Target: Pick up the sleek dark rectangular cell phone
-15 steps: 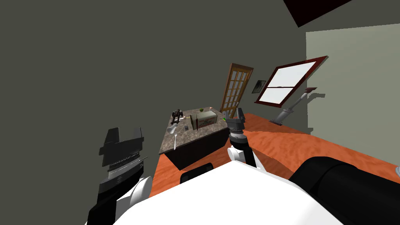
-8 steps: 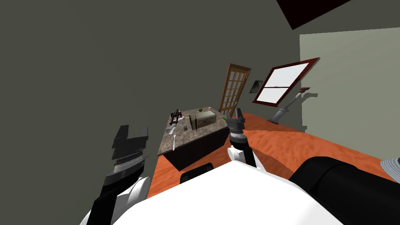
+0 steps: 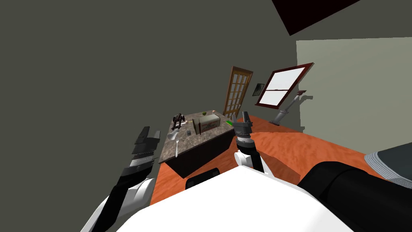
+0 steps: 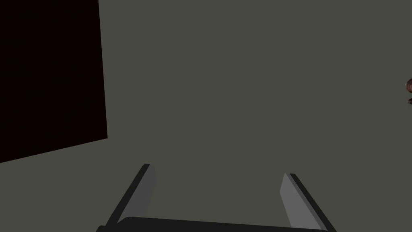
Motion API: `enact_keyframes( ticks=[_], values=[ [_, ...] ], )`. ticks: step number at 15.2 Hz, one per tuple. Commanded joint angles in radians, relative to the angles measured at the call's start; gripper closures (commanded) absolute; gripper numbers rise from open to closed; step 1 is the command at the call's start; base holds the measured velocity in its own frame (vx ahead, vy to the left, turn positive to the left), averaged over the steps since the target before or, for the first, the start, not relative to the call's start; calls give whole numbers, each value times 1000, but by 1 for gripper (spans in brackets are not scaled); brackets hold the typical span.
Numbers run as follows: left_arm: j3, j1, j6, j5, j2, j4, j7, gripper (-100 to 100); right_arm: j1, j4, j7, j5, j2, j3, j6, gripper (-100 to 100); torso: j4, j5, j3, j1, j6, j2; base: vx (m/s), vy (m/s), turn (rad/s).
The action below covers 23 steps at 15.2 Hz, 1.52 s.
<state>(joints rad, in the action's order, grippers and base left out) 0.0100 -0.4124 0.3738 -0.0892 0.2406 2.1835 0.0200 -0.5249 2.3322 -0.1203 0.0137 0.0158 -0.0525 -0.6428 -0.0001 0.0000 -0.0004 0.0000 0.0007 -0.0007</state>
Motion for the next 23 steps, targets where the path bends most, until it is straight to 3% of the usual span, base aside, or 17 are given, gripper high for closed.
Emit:
enact_keyframes(
  ticks=[1,4,5,6,8,9,10,11,13,14,16,17,19,20,22,23],
  values=[
    [-3,10,-30,-18,35,-20,-10,-100,0,0,0,0,0,0,0,0,0,0,0,0,0,0,1,-4,-106],
    [-22,61,-109,-62,107,-74,-42,-100,0,0,0,0,0,0,0,0,0,0,0,0,0,0,1,-6,-121],
    [-22,61,-120,-62,107,-74,-42,-100,0,0,0,0,0,0,0,0,0,0,0,0,0,0,1,-5,-113],
    [-33,90,-146,-86,142,-103,-61,-100,0,0,0,0,0,0,0,0,0,0,0,0,0,0,1,-7,-163],
    [-33,90,-169,-86,142,-103,-61,-100,0,0,0,0,0,0,0,0,0,0,0,0,0,0,1,-3,-79],
    [-43,119,-205,-111,177,-134,-80,-100,0,0,0,0,0,0,0,0,0,0,0,0,-1,0,1,-6,-110],
    [-43,119,-221,-111,177,-134,-80,-100,0,0,0,0,0,0,0,0,0,0,0,0,0,0,1,-6,-135],
    [-55,150,-247,-137,212,-166,-99,-100,0,0,0,0,0,0,0,0,0,0,0,0,0,0,1,-8,-199],
    [-55,150,-275,-137,212,-166,-99,-100,0,0,0,0,0,0,0,0,0,0,0,0,0,0,2,-3,-88],
    [-67,182,-308,-164,246,-200,-120,-100,0,0,0,0,0,0,0,0,0,0,0,0,-1,0,2,-6,-83],
    [-67,182,-331,-164,246,-200,-120,-100,0,0,0,0,0,0,0,0,0,0,0,0,0,0,2,-5,-96],
    [-79,215,-365,-193,280,-234,-141,-100,0,0,0,0,0,0,0,0,0,0,0,0,-1,0,1,-8,-126],
    [-79,215,-389,-193,280,-234,-141,-100,0,0,0,0,0,0,0,0,0,0,0,0,0,0,1,-4,-98],
    [-92,249,-424,-222,313,-270,-163,-100,0,0,0,0,0,0,0,0,0,0,0,0,-1,0,1,-7,-128],
    [-92,249,-449,-222,313,-270,-163,-100,0,0,0,0,0,0,0,0,0,0,0,0,0,0,2,-5,-109],
    [-105,283,-482,-251,345,-306,-185,-100,0,0,0,0,0,0,0,0,0,0,0,0,-1,0,3,-8,-118]
  ],
)
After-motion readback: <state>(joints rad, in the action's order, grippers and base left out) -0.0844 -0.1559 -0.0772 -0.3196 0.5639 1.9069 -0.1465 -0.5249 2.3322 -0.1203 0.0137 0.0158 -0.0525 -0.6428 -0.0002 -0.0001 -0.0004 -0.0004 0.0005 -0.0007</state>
